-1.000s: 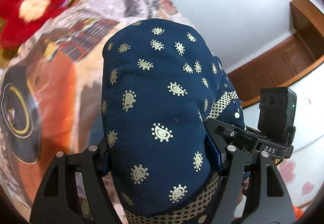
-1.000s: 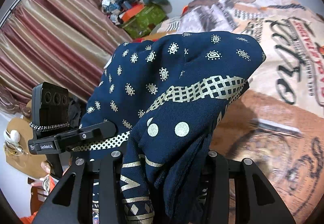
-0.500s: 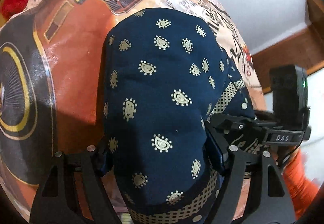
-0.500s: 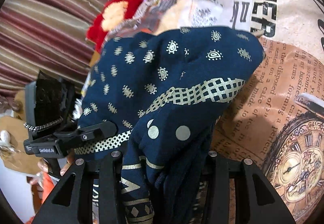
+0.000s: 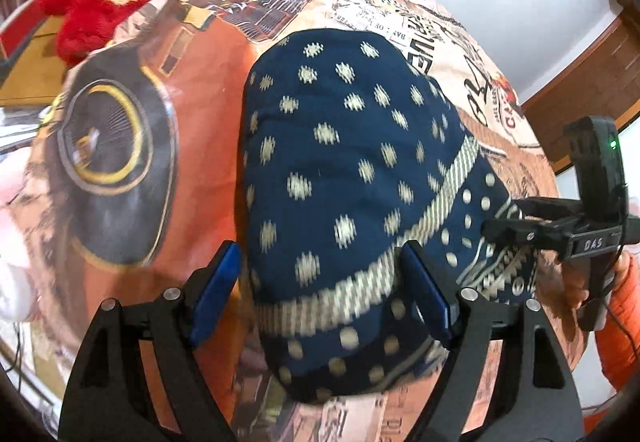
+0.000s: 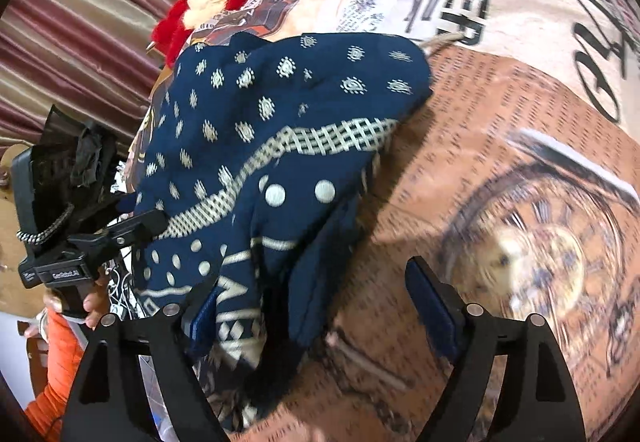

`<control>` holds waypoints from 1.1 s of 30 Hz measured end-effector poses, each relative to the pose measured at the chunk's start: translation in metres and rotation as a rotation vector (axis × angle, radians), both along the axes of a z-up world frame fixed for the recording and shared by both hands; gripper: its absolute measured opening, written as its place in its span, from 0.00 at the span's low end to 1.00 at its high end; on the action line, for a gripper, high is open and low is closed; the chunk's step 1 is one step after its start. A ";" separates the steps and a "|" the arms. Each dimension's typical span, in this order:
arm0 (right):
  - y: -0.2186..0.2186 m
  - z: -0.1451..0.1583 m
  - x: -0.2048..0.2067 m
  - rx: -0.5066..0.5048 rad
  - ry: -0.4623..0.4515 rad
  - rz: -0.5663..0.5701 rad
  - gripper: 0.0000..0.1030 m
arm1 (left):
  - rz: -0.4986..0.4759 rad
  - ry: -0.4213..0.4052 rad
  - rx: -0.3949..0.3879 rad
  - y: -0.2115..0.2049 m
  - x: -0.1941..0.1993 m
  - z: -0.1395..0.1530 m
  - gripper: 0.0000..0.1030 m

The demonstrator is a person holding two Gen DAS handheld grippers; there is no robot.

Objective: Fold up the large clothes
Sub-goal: 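Release the bundle and lift both grippers away from it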

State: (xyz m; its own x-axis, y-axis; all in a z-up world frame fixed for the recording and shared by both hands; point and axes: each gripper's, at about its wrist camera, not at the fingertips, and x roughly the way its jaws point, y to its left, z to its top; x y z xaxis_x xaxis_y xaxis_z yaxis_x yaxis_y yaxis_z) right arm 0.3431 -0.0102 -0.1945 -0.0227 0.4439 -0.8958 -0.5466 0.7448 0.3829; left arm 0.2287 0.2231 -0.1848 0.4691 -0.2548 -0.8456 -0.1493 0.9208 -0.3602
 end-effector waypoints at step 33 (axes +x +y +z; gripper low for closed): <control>-0.092 0.289 -0.234 0.520 -0.940 -0.110 0.82 | 0.233 -0.809 0.400 -0.118 -0.200 0.261 0.79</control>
